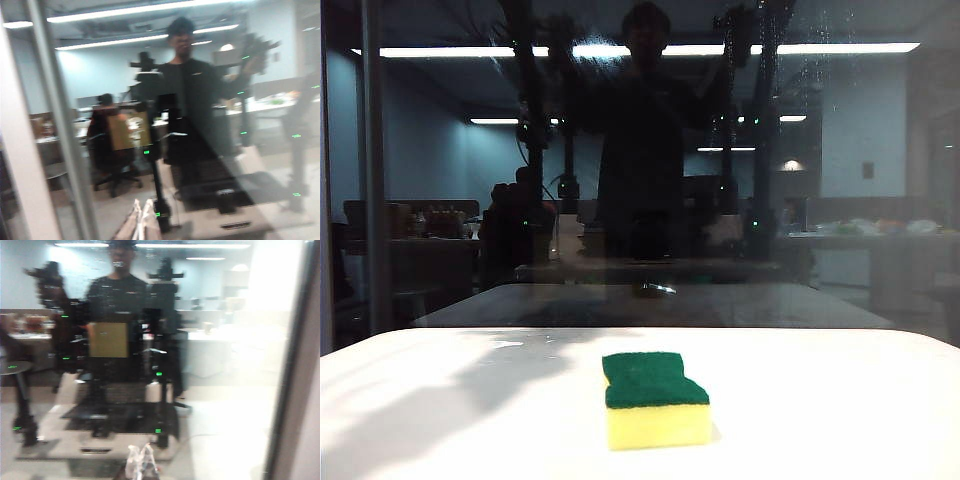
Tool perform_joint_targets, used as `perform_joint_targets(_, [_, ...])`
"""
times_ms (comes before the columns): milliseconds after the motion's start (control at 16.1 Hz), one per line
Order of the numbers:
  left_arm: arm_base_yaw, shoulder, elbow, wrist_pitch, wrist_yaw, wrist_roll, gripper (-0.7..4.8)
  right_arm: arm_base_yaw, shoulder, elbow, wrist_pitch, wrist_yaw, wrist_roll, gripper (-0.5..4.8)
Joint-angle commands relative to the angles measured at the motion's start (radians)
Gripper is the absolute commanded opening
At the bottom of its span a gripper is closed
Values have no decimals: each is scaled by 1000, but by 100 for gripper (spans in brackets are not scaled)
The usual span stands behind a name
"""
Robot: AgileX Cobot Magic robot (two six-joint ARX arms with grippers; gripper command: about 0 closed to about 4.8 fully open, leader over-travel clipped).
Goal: Reach upward to find where there is water on the glass, pick up the sponge from the table, dry the water, and finally place the sponge back on the table.
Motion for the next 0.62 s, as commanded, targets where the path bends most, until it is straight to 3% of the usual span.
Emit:
perform_joint_targets(62, [2, -3, 6, -8, -34, 10, -6, 0, -3, 3, 2, 96, -27, -6])
perform_joint_targets(311, [2, -3, 5, -23, -72, 9, -6, 0, -4, 3, 1, 124, -27, -6])
perform_joint_targets(623, [2, -3, 5, -22, -71, 10, -5, 1, -9, 3, -70, 77, -26, -5])
